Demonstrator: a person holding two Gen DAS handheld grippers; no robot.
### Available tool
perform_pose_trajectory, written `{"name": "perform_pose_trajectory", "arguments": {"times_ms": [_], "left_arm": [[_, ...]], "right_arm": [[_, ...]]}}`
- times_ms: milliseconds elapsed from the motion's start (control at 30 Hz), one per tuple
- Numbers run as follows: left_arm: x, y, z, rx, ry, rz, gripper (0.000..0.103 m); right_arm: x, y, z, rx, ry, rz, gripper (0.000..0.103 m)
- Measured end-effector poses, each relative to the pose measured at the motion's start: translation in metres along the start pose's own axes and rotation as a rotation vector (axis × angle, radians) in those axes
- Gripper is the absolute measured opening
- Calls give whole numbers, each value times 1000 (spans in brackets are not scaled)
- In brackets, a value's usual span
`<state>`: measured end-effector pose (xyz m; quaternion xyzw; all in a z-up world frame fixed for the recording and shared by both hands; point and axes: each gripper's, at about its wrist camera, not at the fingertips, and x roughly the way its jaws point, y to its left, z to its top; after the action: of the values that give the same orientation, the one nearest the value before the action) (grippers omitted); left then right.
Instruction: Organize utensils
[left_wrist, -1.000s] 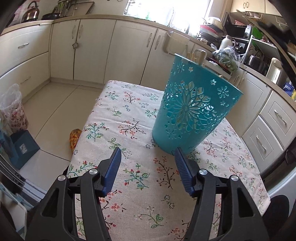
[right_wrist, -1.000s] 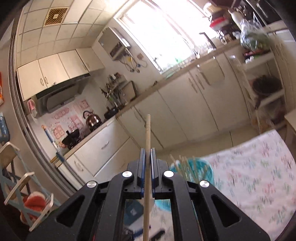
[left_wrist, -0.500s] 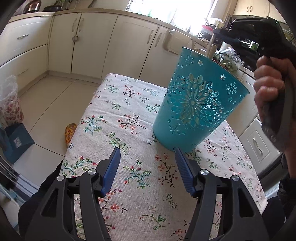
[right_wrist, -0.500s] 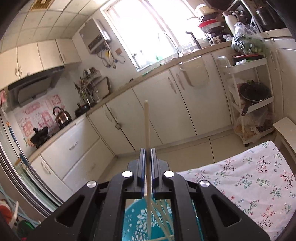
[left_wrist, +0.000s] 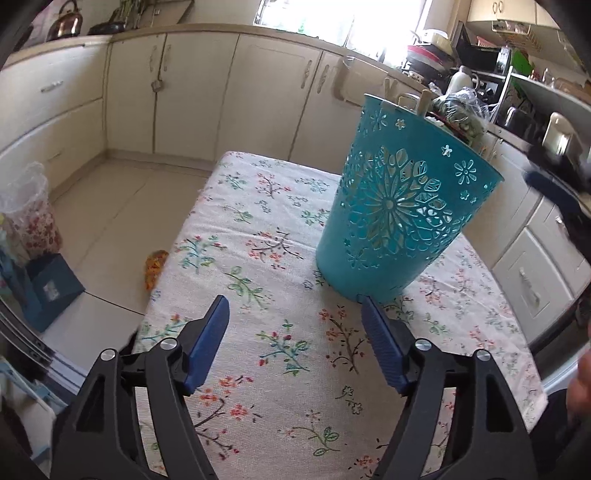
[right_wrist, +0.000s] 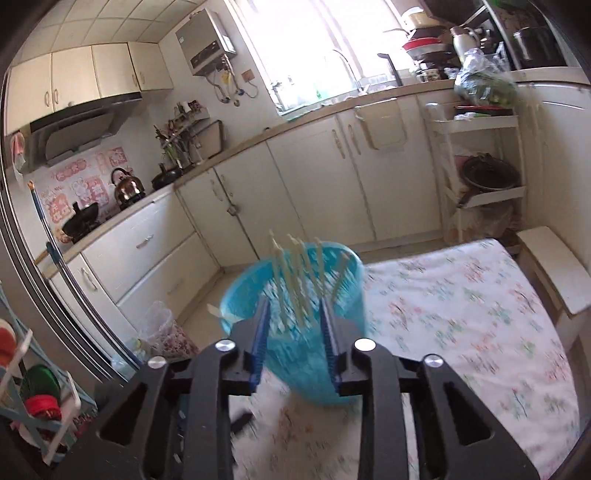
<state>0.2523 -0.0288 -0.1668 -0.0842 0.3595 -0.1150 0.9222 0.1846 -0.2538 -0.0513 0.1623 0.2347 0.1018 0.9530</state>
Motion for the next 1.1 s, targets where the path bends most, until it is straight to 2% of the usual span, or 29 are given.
{"name": "perform_pose_trajectory", "arguments": {"times_ms": [100, 167, 267, 367, 533, 733, 900, 1100], "left_arm": [[-11, -3, 1, 15, 4, 42, 78], [-21, -7, 2, 23, 3, 65, 82], [-43, -14, 1, 50, -14, 100, 89], [-60, -23, 0, 91, -23, 133, 95], [-86, -34, -5, 153, -12, 170, 95], [-121, -40, -8, 175, -36, 197, 95], [-143, -43, -7, 184, -16, 212, 95], [-184, -45, -8, 185, -62, 208, 95]], "right_arm": [[-22, -13, -38, 5, 39, -84, 39], [-28, -23, -65, 28, 98, -134, 42], [-28, -31, -86, 53, 170, -177, 46], [-28, -29, -90, 49, 201, -223, 54], [-39, -21, -92, 36, 197, -228, 68], [-51, -9, -104, 7, 218, -230, 69], [-79, 5, -88, -7, 159, -236, 74], [-115, 33, -76, -33, 119, -216, 78]]}}
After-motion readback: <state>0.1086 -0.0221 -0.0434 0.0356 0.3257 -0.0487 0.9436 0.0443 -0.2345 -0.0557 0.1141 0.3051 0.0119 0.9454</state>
